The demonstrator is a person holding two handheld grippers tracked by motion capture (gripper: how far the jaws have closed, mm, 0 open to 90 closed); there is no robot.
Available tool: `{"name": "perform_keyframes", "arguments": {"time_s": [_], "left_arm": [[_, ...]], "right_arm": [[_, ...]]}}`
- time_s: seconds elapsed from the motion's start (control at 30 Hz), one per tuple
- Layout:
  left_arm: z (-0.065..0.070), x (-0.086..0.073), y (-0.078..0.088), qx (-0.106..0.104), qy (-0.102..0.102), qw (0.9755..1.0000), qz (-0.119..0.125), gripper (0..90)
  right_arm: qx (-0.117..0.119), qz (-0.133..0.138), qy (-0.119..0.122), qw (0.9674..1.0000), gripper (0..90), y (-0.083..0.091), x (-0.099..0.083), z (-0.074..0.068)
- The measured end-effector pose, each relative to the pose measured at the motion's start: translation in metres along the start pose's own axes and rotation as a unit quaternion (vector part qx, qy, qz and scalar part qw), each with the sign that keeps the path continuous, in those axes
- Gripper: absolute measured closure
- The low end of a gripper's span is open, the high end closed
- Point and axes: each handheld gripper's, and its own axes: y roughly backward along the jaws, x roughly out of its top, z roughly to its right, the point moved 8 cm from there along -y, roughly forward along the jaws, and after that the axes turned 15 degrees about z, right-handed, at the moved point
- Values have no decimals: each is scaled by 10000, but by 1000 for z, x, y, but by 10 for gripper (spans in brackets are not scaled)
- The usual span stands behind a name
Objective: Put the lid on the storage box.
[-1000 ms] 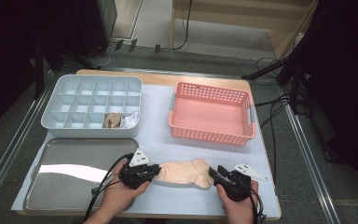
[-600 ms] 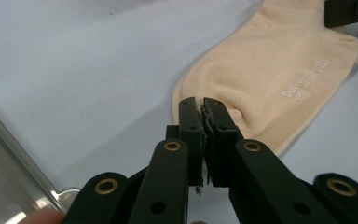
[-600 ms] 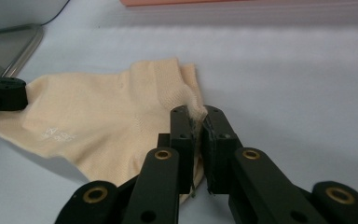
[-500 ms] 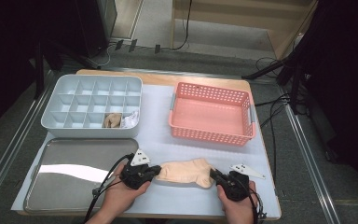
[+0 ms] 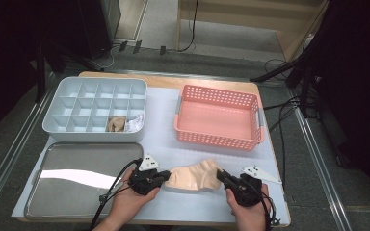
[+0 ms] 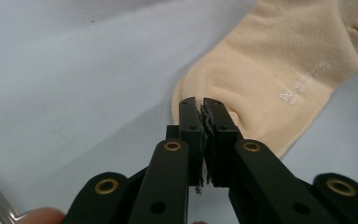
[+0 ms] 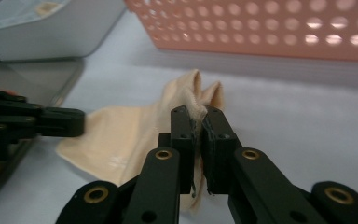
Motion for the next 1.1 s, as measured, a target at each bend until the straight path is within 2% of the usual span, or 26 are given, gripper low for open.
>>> {"name": "perform_keyframes", "arguments": {"time_s": [0.03,0.2,0.4,0.5,0.57,0.6,0.7,0.8,0.87,0.9,1.0,1.03,1.1], "left_arm": [[0,0,0,-5,0,10000,-6,880],[0,0,-1,-2,8,10000,-3,881],[0,0,-1,23,-25,10000,-30,884],[1,0,-2,38,-17,10000,-27,884],[1,0,-1,29,-18,10000,-33,883],[0,0,-1,27,-24,10000,-31,883],[-1,0,0,25,5,10000,-16,885],[0,0,-1,18,-13,10000,-9,886],[0,-1,-2,31,-35,10000,-17,887],[0,-1,-2,45,-46,10000,-26,887],[2,0,-3,24,-55,10000,-15,884],[2,0,-3,33,-73,10000,-19,882],[2,0,-3,21,-83,10000,-11,877]], "right_arm": [[54,29,71,10000,846,0,2,-5],[380,150,126,9991,845,-4,8,-33],[661,91,247,9975,845,-19,0,-63],[719,25,339,9968,844,-26,-6,-75],[589,8,497,9970,844,-30,-9,-78],[488,17,566,9972,844,-31,-9,-75],[216,82,321,9992,843,-22,-2,-54],[-215,17,25,9998,842,-10,-3,-17],[-436,-72,-167,9989,843,-7,-9,5],[-599,-188,-309,9976,840,-6,-17,21],[-709,-380,-606,9949,786,-8,-28,38],[-774,-320,-610,9946,757,-7,-27,39],[-843,-57,-400,9956,724,-5,-19,35]]}}
